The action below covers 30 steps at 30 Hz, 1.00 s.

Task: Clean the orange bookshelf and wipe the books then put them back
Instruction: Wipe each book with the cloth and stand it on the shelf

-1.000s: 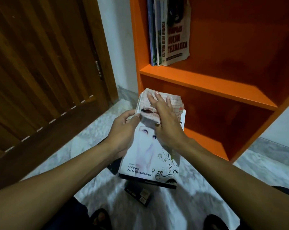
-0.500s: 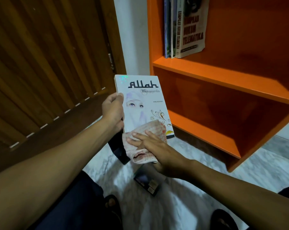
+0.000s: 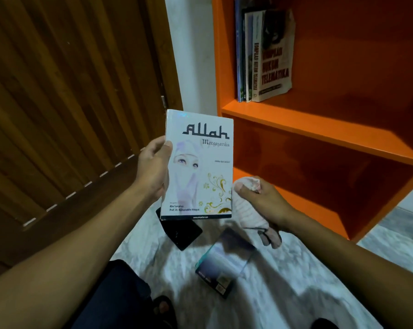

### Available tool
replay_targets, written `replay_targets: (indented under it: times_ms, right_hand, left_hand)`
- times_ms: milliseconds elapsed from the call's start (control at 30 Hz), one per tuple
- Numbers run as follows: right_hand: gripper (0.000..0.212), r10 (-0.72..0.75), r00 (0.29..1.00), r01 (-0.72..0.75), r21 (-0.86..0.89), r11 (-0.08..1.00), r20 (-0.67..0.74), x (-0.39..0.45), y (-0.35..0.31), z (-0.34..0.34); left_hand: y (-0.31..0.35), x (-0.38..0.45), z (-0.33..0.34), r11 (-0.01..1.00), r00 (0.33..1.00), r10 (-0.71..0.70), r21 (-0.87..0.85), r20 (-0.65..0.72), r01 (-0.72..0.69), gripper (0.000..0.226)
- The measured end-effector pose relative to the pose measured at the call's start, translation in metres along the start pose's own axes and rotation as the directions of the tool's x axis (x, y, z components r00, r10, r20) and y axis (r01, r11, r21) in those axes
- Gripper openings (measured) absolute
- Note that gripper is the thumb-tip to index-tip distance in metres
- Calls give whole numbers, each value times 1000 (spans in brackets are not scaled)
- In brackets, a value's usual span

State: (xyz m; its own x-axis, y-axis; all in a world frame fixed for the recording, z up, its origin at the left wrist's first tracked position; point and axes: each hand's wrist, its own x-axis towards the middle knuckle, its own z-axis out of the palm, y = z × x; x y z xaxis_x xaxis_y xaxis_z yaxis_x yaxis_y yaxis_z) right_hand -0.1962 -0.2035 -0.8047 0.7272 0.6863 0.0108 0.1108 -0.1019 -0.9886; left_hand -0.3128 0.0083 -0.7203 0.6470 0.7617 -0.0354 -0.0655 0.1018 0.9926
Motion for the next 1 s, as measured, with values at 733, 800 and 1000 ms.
replay_targets:
  times_ms: [733,800,1000]
  right_hand:
    - [27,-188,908,208,13,978,-375,81,-153,-122]
    - [29,-224,845,242,-27,970,-485,93,-167,-134]
    - [25,-279,796,256,-118,959,-538,102,-168,-161]
  left_hand:
    - [65,40,99,971,918,73,183,391,-155,21]
    - [68,59,126,960,927,142,179,347,-214,13]
    - [57,113,209,884,924,280,304,261,-354,9]
